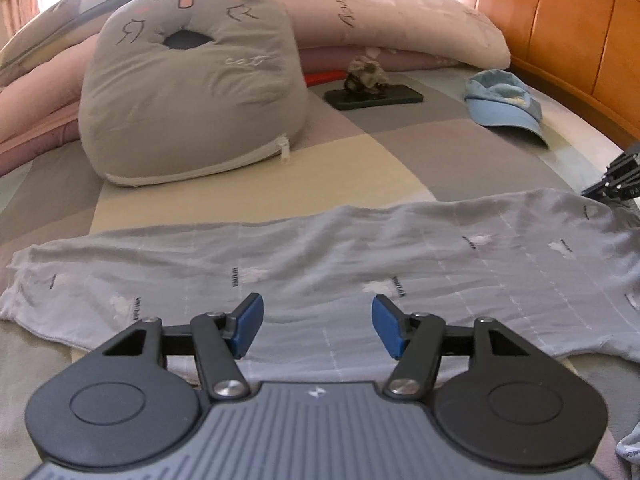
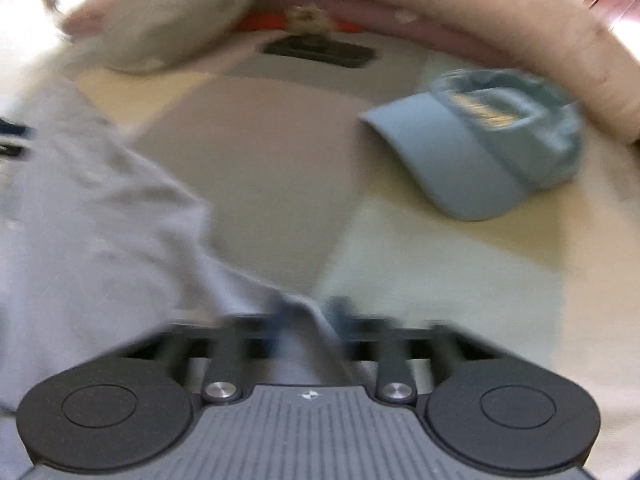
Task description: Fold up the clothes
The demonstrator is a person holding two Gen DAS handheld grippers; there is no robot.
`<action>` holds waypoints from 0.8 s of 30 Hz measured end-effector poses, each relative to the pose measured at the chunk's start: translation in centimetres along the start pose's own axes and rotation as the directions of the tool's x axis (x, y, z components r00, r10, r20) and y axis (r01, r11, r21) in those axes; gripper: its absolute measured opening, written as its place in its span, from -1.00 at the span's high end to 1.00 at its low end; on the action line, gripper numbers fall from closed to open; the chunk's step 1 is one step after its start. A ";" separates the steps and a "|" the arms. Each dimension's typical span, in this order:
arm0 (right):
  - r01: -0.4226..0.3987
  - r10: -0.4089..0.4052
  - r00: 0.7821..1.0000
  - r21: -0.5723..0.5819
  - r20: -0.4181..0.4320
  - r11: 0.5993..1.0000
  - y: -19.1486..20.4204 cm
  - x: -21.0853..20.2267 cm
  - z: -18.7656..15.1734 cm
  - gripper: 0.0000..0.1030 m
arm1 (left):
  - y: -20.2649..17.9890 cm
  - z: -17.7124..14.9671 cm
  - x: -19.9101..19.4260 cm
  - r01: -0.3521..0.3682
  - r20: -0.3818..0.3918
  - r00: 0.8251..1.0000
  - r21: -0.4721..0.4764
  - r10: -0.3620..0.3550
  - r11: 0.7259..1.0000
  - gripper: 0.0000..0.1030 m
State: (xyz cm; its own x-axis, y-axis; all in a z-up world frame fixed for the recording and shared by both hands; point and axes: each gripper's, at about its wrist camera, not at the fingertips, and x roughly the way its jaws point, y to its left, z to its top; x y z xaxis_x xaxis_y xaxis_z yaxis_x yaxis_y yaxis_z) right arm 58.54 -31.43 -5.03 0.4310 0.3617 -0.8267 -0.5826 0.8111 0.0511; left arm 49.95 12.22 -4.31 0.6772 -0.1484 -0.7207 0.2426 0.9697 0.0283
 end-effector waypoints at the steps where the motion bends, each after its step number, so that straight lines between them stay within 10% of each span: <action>1: 0.015 -0.015 1.000 -0.020 0.008 1.000 0.2 -0.2 0.0 0.95 | 0.0 0.0 0.1 0.008 0.001 1.000 0.002 -0.008 1.000 -0.20; 10: 0.244 -0.258 0.963 0.164 0.074 0.956 -1.1 -1.4 0.0 0.79 | 0.5 0.6 1.1 -0.007 0.009 1.000 0.025 0.007 1.000 -0.20; 16: 0.161 -0.177 0.974 0.122 0.138 0.979 4.7 -1.5 3.5 0.34 | 1.5 1.6 2.4 -0.078 0.015 0.997 0.051 0.077 0.996 -0.20; 24: -0.148 0.129 0.979 0.116 0.159 0.982 14.2 4.5 8.8 0.32 | 4.0 0.0 4.2 -0.116 -0.043 0.992 -0.025 0.114 0.993 -0.20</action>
State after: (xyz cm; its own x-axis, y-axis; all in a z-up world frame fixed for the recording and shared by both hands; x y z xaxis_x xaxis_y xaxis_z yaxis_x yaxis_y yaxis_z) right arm 58.24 -14.23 -3.13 0.4560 0.5318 -0.7136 -0.5564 0.7962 0.2377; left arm 53.76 15.47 -7.22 0.6698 -0.0280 -0.7420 0.1455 0.9849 0.0943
